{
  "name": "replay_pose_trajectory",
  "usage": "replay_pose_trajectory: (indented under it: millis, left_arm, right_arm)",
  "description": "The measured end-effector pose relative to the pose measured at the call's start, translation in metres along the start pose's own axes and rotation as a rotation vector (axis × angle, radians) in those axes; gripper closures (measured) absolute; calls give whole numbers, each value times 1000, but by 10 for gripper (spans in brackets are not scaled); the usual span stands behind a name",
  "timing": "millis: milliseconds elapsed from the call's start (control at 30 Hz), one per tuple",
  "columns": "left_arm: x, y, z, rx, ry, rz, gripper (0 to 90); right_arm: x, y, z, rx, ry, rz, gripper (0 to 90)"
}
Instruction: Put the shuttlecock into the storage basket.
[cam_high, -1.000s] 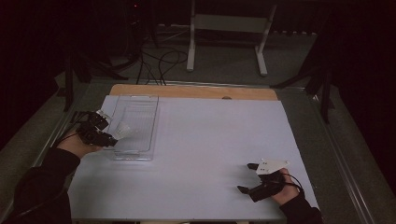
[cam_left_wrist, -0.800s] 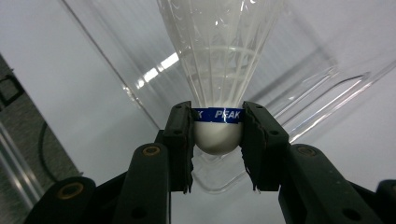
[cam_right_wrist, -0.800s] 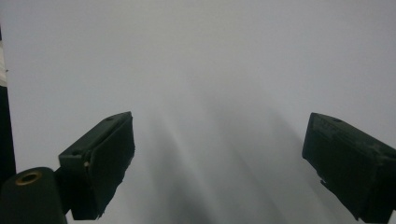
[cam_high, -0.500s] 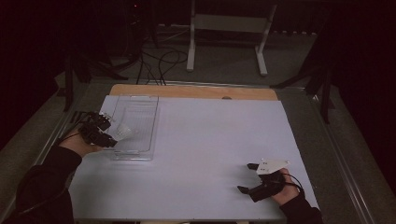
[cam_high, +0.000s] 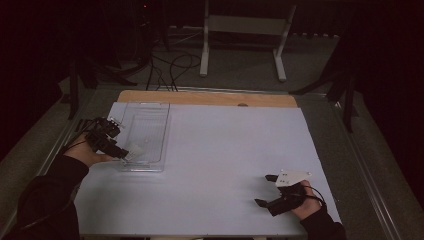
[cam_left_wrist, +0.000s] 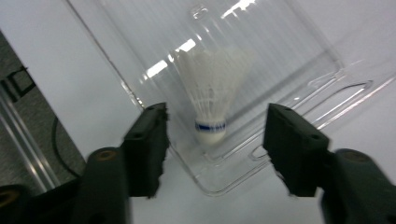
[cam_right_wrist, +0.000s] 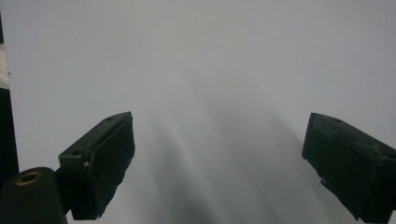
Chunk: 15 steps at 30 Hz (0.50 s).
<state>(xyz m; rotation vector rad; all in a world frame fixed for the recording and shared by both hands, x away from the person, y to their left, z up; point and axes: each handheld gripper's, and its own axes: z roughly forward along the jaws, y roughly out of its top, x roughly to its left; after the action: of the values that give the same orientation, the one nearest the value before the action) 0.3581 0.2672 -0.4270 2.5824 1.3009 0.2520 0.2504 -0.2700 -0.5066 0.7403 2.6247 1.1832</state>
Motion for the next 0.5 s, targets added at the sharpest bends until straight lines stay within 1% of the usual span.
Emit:
replay_pose_trajectory:
  millis: [33, 133, 200, 333, 400, 433, 467, 500]
  left_arm:
    - [0, 0, 0, 4, -1, 4, 340]
    - [0, -1, 0, 2, -2, -7, 288]
    - [1, -1, -1, -1, -5, -12, 276]
    - [0, -1, -1, 1, -16, -14, 200]
    - [0, -1, -2, -6, -21, -16, 189]
    - [1, -1, -3, -12, -28, -31, 182]
    - [1, 0, -4, -14, -34, -47, 148]
    - [2, 0, -5, -20, -41, -51, 144]
  right_arm:
    - [0, 0, 0, -1, -1, -1, 93]
    - [0, 0, 0, -1, 0, 0, 93]
    - [0, 0, 0, 1, 3, 1, 93]
    - [0, 0, 0, 1, 2, -4, 93]
    - [0, 0, 0, -2, 4, -6, 93]
    - [0, 0, 0, -3, 2, -6, 93]
    - [0, 1, 0, -2, 1, -6, 93]
    - [0, 0, 0, -3, 2, -5, 93]
